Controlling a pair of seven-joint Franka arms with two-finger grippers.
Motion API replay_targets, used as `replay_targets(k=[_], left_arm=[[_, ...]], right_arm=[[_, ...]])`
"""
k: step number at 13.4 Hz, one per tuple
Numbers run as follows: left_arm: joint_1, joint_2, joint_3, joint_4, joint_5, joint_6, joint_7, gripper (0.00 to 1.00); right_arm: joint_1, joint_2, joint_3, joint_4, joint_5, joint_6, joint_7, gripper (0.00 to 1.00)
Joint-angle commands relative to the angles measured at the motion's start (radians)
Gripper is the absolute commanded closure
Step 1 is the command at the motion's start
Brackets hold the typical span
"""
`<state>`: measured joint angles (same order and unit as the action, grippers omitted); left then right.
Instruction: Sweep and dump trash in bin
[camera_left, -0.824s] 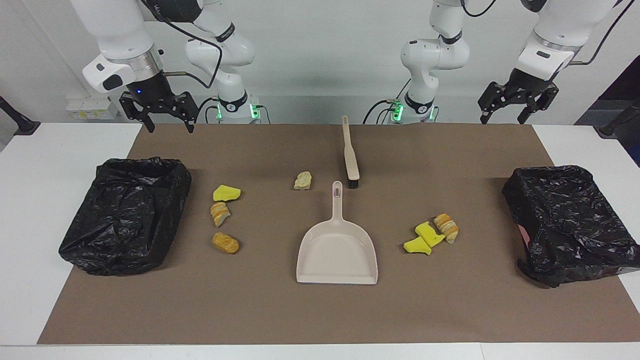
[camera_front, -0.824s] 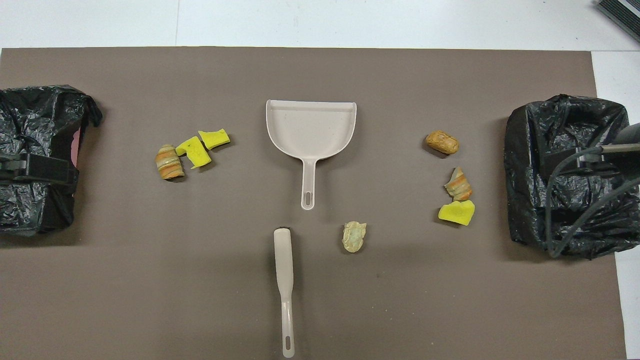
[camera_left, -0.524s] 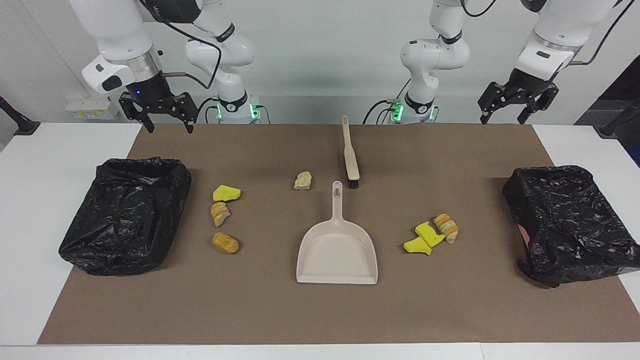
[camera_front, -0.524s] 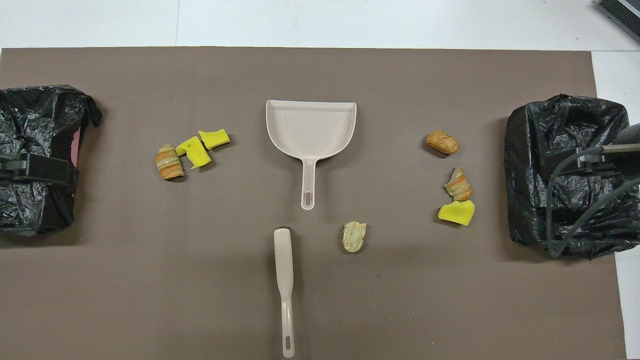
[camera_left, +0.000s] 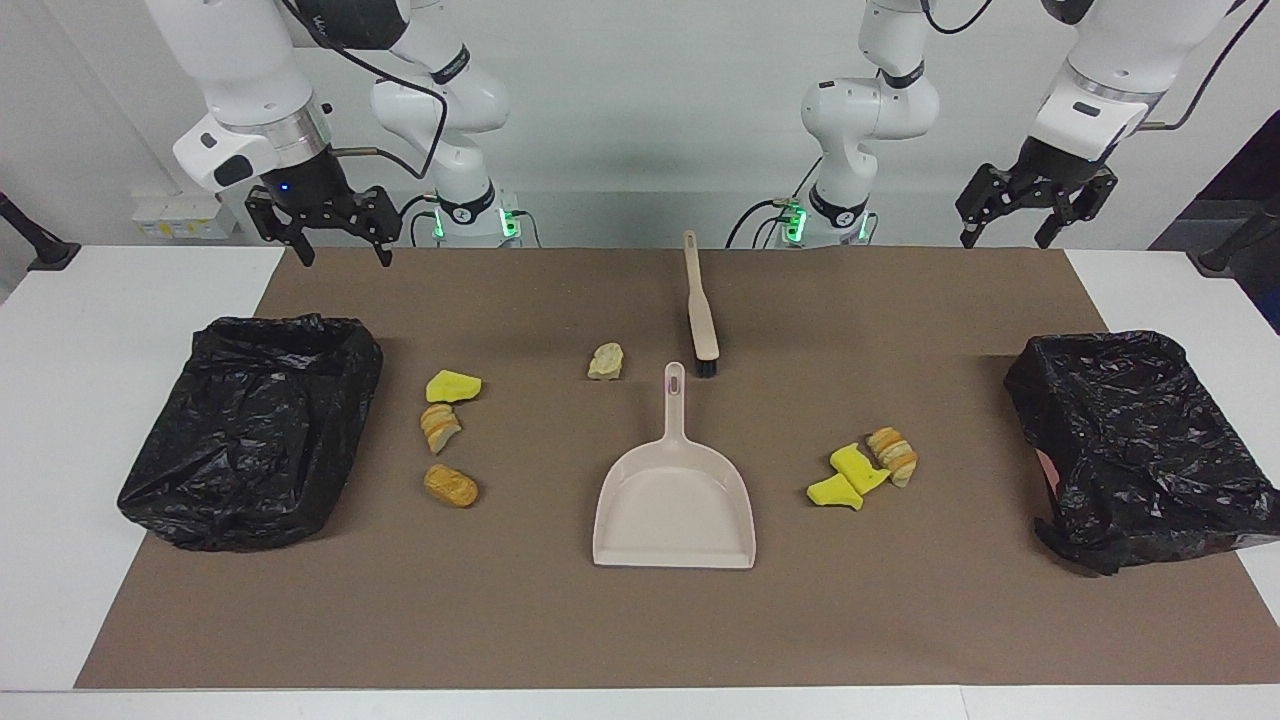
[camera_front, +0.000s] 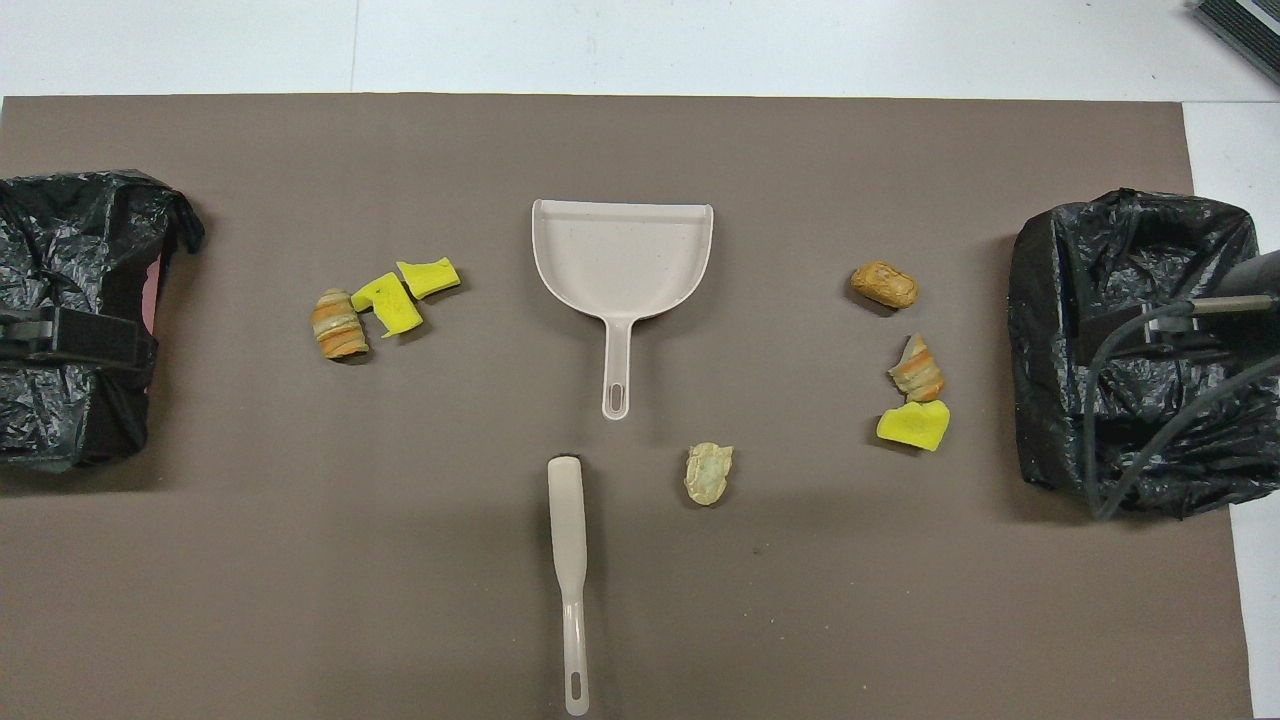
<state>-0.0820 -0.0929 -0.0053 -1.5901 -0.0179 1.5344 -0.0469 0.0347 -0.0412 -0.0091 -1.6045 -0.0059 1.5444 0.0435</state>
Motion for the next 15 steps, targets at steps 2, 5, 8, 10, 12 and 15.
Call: replay_targets(k=[2,5,8,10,12,15], left_arm=[[0.013,-0.005,-0.007,0.005,0.000,-0.014,0.012,0.00],[0.013,-0.005,-0.005,0.005,0.000,-0.014,0.012,0.00],[0.013,-0.005,-0.005,0.005,0.000,-0.014,0.012,0.00],[0.013,-0.005,-0.005,0.005,0.000,-0.014,0.012,0.00],[0.013,-0.005,-0.005,0.005,0.000,-0.014,0.012,0.00],[0.013,-0.005,-0.005,0.005,0.000,-0.014,0.012,0.00]], right_arm=[[-0.001,-0.028,-0.002,-0.026,0.014,-0.015,-0.002,0.00],[0.001,-0.032,-0.002,-0.037,0.015,-0.017,-0.005,0.00],[0.001,-0.060,0.000,-0.080,0.015,-0.004,-0.008,0.00],[0.002,-0.065,0.000,-0.087,0.015,-0.006,-0.008,0.00],[-0.004,-0.065,-0.002,-0.083,0.018,-0.030,-0.033,0.00],[-0.001,-0.060,0.000,-0.077,0.012,-0.038,-0.053,0.00]])
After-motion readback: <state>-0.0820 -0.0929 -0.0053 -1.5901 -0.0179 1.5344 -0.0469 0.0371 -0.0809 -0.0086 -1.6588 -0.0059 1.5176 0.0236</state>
